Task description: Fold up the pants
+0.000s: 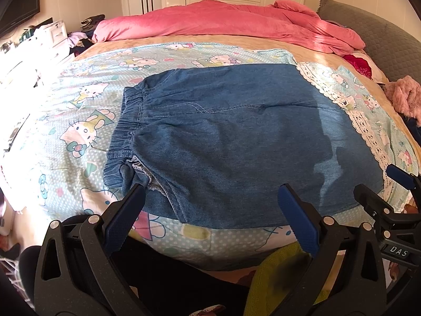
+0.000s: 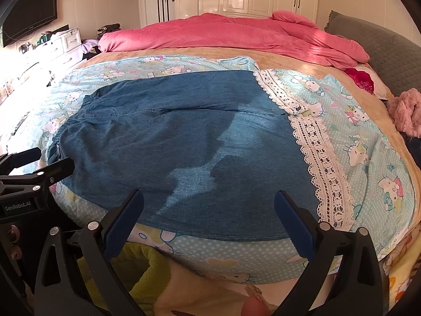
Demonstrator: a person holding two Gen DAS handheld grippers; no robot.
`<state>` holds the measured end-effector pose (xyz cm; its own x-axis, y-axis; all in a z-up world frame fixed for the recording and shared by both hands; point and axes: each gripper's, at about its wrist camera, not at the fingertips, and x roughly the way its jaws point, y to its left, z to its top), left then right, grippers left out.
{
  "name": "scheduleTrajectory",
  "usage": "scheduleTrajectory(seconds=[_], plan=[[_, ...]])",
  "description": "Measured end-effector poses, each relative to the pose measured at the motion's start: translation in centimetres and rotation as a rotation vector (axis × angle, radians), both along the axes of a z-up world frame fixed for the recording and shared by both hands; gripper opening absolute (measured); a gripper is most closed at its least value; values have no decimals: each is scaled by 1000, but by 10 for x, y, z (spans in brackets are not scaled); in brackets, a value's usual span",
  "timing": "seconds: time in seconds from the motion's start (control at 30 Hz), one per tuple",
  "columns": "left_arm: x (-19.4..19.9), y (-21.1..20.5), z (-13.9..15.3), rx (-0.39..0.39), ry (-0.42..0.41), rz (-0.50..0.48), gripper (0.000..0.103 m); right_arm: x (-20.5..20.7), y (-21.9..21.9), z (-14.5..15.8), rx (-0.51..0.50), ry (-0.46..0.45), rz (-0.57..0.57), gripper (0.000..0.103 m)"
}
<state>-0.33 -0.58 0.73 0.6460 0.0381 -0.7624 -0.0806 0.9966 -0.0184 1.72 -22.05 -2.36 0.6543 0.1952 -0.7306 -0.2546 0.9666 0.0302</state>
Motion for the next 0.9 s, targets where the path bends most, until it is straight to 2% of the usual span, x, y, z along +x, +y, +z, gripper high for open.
scheduleTrajectory(seconds=[0.4, 0.7, 0.9], plan=[[8, 14, 1, 2, -1, 36, 95, 12, 8, 3, 2, -9, 24, 99], [27, 46, 5, -11, -3, 111, 95, 54, 32, 16, -23, -59, 70, 99], [44, 70, 4, -25, 11, 161, 95, 87, 48, 13, -14, -26, 101, 99]])
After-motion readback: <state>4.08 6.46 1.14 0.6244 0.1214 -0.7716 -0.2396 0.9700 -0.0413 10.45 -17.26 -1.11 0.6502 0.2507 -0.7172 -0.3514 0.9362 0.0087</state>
